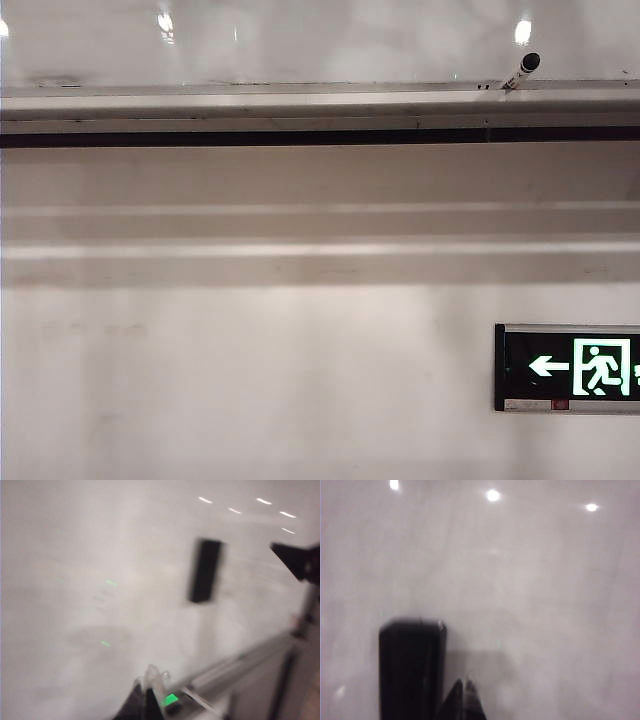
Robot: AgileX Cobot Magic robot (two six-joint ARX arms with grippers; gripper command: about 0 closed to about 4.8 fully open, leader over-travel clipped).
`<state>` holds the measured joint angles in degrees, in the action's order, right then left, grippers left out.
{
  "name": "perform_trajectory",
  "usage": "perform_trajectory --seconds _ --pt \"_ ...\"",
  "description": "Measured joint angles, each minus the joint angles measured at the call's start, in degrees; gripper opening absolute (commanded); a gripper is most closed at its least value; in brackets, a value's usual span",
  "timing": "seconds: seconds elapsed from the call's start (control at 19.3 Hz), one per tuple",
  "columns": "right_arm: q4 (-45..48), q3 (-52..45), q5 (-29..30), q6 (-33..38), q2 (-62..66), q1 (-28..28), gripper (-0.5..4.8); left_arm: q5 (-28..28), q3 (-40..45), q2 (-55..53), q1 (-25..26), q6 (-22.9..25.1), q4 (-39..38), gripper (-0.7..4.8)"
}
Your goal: Wipe the whiteboard clean using the black magnetic whiteboard eraser attached to the whiteboard.
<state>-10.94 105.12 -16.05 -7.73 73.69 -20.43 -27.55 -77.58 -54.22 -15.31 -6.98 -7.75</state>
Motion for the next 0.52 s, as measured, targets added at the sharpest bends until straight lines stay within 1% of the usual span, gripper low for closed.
perform_trajectory --seconds 0.16,0.26,0.36,0.41,0.47,0.52 --pt "-9.1 0.2 0.0 0.2 -3.6 -0.2 -0.01 -0.1 0.0 -1.3 -2.6 0.8 -2.1 -0.05" --pt "-15.3 -0.5 0.2 0.2 -4.4 -0.2 -0.01 1.2 0.0 -2.0 -4.3 1.2 -2.4 -0.05" --pt "-17.7 -5.7 2.4 0.5 -6.8 -0.2 -0.01 6.1 0.1 -1.8 -7.2 2.1 -2.5 -0.05" --pt "-16.8 -10.0 2.9 1.0 -9.1 -0.2 -0.01 8.9 0.0 -1.4 -9.4 2.8 -2.4 -0.05" --pt "-15.7 -14.9 3.5 1.3 -12.1 -0.3 -0.01 11.2 0.0 -1.1 -11.3 4.4 -3.0 -0.05" --pt "-13.7 -20.0 4.0 1.3 -15.3 -0.3 -0.01 13.9 0.1 -0.5 -13.4 7.1 -3.9 -0.05"
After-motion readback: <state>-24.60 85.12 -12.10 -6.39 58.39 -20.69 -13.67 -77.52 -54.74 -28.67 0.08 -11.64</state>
